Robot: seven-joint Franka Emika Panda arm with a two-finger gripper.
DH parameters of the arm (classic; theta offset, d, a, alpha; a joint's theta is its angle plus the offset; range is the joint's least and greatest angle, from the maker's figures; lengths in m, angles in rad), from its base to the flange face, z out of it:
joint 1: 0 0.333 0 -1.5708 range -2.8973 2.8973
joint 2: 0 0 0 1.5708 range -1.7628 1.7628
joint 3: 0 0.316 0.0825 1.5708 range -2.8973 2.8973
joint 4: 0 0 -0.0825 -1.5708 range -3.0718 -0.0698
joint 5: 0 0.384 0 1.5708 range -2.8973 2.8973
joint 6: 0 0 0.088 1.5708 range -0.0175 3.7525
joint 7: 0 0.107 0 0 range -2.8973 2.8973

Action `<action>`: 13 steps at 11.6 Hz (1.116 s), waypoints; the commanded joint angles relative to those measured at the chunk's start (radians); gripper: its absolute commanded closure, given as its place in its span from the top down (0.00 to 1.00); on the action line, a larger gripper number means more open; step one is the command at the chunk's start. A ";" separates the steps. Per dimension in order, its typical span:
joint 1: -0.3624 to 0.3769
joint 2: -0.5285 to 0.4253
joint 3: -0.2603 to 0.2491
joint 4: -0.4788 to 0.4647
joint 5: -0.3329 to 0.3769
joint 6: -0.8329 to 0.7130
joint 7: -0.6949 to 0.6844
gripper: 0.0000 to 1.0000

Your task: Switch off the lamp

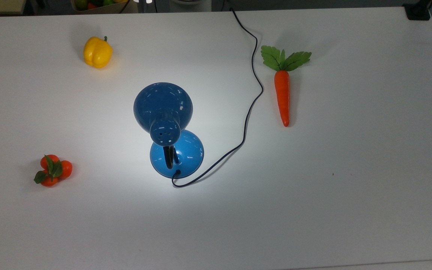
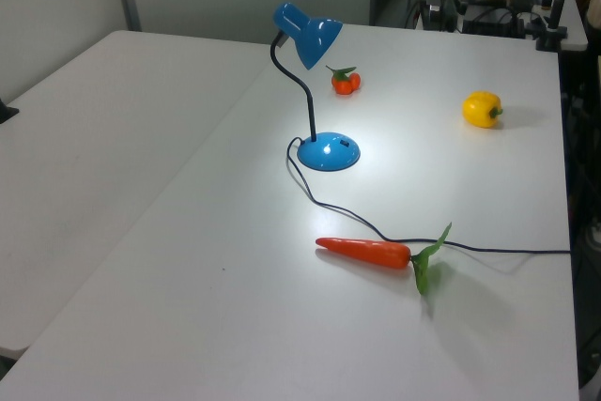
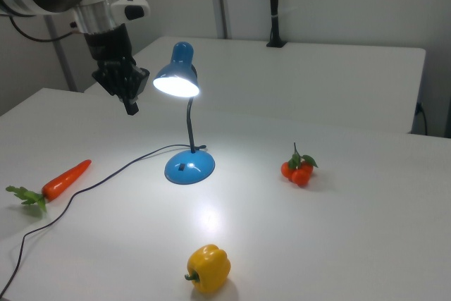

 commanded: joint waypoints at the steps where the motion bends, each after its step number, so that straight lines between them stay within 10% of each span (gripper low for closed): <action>1: 0.002 -0.007 -0.005 -0.010 -0.002 0.001 -0.032 0.00; 13: 0.013 0.131 -0.005 -0.134 0.003 0.266 -0.091 0.00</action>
